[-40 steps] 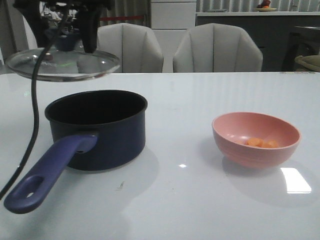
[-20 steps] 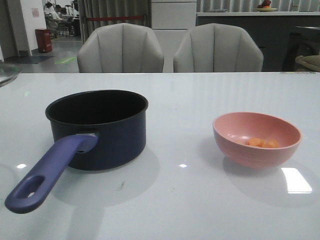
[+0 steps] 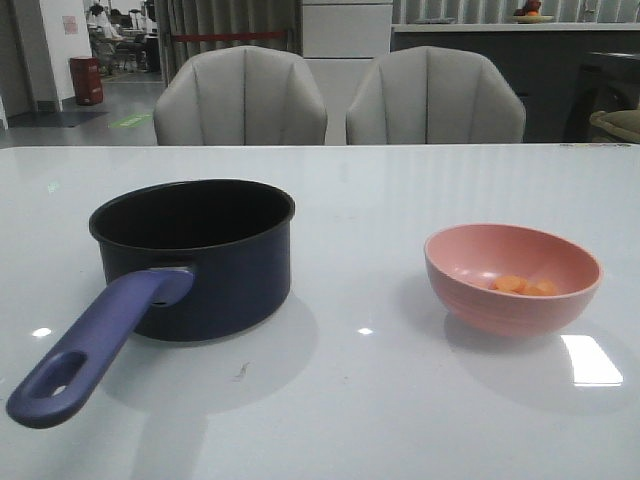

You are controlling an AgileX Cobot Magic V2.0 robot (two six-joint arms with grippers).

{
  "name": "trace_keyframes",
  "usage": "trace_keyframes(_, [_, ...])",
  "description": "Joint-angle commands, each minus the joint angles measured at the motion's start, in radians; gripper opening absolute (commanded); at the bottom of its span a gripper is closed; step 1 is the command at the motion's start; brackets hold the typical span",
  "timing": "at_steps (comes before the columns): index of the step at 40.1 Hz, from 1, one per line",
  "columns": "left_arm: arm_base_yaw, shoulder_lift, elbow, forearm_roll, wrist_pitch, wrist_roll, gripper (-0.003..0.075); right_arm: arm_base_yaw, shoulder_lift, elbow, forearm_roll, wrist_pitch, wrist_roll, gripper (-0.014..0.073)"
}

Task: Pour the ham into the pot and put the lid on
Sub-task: 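Set the glass lid on the table beside the saucepan, left gripper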

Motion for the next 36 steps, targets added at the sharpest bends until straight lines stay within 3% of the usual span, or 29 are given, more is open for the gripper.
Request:
trace_keyframes(1, [-0.022, -0.002, -0.024, -0.016, -0.064, 0.014, 0.0306, -0.006, -0.02, -0.004, -0.004, -0.081, -0.008, 0.0149])
trace_keyframes(7, [-0.055, 0.03, -0.024, -0.016, -0.091, 0.014, 0.0345, -0.006, -0.02, -0.004, -0.004, -0.081, -0.008, 0.0149])
trace_keyframes(14, [-0.078, 0.059, -0.024, -0.002, -0.096, 0.014, 0.0512, -0.006, -0.02, -0.004, -0.004, -0.081, -0.008, 0.0149])
trace_keyframes(18, [-0.084, 0.066, -0.024, 0.002, -0.096, 0.014, 0.0569, -0.006, -0.02, -0.004, -0.004, -0.081, -0.008, 0.0149])
trace_keyframes(27, [-0.092, 0.059, -0.079, 0.008, -0.002, 0.014, 0.0571, -0.006, -0.02, -0.004, -0.004, -0.081, -0.008, 0.0149])
trace_keyframes(36, [-0.143, -0.066, -0.095, 0.069, 0.053, 0.014, 0.0571, -0.006, -0.02, -0.004, -0.004, -0.081, -0.008, 0.0149])
